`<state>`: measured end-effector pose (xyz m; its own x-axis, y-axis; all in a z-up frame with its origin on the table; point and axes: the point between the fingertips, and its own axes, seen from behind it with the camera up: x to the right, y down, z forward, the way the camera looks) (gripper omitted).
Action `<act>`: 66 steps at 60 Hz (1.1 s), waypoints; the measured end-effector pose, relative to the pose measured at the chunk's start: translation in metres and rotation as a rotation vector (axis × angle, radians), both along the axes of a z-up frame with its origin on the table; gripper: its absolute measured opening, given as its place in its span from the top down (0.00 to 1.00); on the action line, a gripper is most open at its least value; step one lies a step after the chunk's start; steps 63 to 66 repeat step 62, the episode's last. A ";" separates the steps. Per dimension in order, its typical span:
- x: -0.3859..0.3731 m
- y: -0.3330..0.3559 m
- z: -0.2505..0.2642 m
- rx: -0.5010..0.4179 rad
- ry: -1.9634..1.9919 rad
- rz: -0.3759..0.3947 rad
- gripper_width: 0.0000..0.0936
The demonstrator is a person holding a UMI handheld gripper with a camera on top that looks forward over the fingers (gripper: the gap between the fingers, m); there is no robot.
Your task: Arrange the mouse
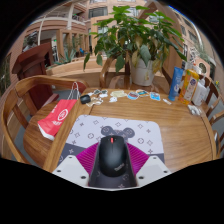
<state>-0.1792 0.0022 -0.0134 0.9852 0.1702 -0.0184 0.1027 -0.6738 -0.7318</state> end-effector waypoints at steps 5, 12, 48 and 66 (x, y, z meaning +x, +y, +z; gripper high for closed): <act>0.001 -0.005 0.013 0.021 0.005 0.001 0.27; 0.009 -0.022 0.047 0.079 -0.011 -0.008 0.10; 0.030 -0.199 0.160 0.248 -0.061 -0.031 0.09; 0.033 -0.225 0.165 0.257 -0.058 -0.032 0.09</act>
